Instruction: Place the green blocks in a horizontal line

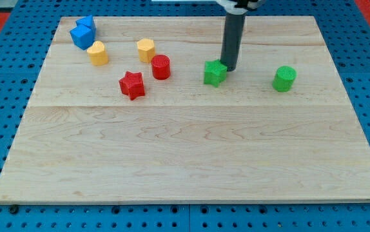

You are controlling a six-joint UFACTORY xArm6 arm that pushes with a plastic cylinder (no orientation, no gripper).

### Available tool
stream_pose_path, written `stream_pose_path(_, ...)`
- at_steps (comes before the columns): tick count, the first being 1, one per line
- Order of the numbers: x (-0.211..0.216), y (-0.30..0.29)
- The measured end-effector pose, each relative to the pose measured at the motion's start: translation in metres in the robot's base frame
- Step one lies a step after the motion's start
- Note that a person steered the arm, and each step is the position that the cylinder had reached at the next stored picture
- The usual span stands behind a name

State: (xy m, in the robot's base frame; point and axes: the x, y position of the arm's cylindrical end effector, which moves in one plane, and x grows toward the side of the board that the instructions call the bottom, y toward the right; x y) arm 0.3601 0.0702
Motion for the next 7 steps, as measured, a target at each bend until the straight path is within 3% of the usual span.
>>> stream_pose_path(1,0.031,-0.026)
stream_pose_path(2,0.022,0.006)
stream_pose_path(3,-0.029,0.096)
stream_pose_path(4,-0.028,0.148)
stream_pose_path(5,0.008,0.166)
stream_pose_path(7,0.012,0.092)
